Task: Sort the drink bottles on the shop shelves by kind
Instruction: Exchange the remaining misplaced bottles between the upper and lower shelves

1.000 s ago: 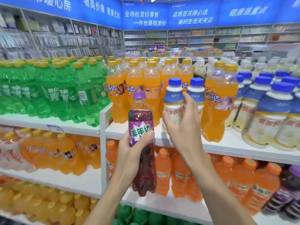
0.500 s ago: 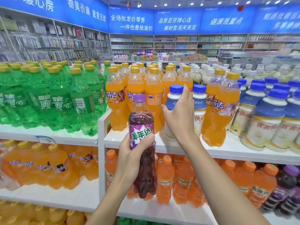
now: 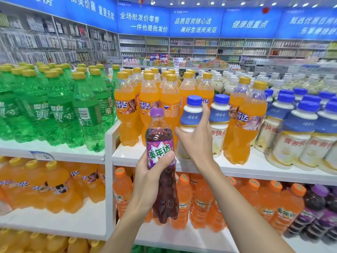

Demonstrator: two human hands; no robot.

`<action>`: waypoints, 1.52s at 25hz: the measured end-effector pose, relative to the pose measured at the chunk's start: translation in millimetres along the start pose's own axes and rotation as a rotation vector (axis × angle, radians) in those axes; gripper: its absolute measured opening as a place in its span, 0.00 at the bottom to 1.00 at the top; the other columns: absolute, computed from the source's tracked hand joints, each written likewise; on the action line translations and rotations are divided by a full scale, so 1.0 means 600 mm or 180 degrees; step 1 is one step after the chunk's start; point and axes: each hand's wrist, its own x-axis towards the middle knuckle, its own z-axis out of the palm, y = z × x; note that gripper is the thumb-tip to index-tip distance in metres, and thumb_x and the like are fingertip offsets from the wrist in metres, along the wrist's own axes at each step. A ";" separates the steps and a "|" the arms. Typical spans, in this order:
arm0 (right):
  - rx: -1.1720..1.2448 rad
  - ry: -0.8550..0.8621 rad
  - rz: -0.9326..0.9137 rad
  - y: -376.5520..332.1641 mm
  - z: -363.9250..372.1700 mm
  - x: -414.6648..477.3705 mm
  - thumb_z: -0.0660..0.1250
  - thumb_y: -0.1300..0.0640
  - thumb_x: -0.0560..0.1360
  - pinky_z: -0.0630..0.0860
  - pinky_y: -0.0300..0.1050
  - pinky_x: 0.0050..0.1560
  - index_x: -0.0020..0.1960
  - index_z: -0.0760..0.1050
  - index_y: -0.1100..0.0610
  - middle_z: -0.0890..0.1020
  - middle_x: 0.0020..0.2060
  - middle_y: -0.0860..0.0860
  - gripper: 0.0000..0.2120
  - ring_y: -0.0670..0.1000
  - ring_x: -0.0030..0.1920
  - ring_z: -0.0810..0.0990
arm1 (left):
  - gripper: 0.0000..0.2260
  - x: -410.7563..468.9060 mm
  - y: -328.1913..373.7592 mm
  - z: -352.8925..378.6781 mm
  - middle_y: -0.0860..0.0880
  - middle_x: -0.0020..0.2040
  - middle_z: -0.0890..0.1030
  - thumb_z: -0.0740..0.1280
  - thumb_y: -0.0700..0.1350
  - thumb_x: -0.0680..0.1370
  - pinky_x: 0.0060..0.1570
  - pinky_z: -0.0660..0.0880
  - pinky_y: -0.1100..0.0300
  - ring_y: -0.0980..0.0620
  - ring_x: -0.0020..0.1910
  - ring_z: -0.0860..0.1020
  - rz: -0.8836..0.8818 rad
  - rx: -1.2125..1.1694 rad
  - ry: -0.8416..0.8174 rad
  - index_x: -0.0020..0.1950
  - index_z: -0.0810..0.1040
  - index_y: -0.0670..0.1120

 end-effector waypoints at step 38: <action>0.0273 0.0621 0.0686 0.162 -0.313 -0.033 0.78 0.34 0.64 0.79 0.57 0.58 0.63 0.76 0.45 0.83 0.56 0.44 0.32 0.49 0.57 0.81 | 0.29 -0.038 -0.071 0.194 0.28 0.46 0.80 0.76 0.60 0.66 0.35 0.81 0.50 0.37 0.34 0.82 -0.0266 0.0077 -0.0351 0.58 0.78 0.41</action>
